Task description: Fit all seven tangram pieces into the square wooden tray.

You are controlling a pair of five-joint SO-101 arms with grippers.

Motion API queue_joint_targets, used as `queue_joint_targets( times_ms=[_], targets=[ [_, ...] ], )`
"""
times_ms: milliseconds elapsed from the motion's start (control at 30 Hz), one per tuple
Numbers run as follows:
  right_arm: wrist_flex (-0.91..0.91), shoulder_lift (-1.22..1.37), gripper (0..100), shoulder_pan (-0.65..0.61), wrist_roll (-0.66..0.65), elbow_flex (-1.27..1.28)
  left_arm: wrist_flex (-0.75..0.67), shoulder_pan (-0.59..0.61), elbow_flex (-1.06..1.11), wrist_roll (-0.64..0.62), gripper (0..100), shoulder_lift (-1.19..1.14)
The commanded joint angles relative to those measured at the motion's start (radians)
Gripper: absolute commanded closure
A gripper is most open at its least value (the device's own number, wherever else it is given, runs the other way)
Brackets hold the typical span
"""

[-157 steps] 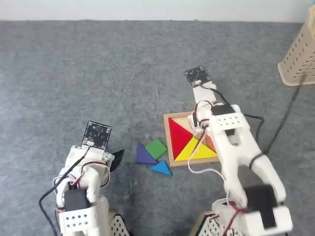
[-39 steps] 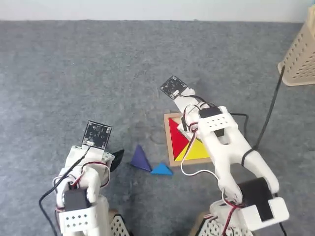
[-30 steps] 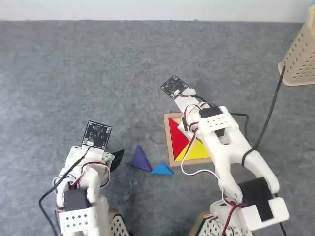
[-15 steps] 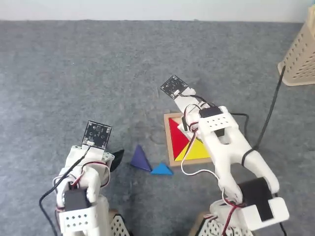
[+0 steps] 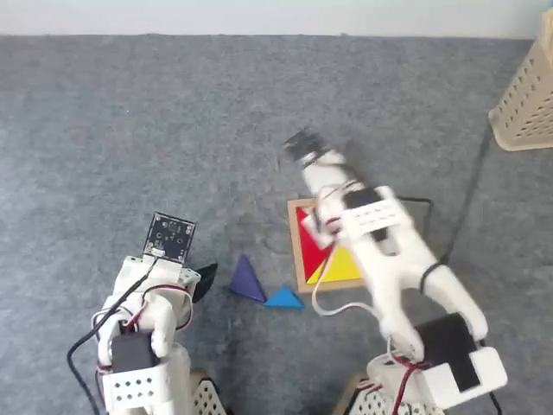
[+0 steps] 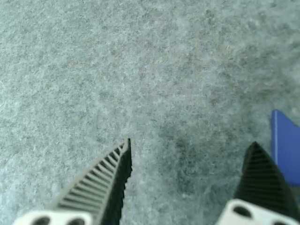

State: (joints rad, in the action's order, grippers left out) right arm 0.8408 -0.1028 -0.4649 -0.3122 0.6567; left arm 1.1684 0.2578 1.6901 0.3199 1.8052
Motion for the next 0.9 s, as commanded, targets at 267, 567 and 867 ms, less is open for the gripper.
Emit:
queue_joint_targets(
  times_ms=[267,567,867],
  targets=[
    [0.097,-0.257,99.1,-0.214,-0.173,0.152,0.005,-0.002,-0.005,0.002,65,0.015],
    [0.11,-0.323,98.3,-0.298,-0.29,0.235,0.005,-0.002,-0.005,0.002,65,0.015],
    [0.183,-0.317,81.2,-0.41,-0.29,0.241,0.005,-0.002,-0.005,0.002,65,0.015]
  ],
)
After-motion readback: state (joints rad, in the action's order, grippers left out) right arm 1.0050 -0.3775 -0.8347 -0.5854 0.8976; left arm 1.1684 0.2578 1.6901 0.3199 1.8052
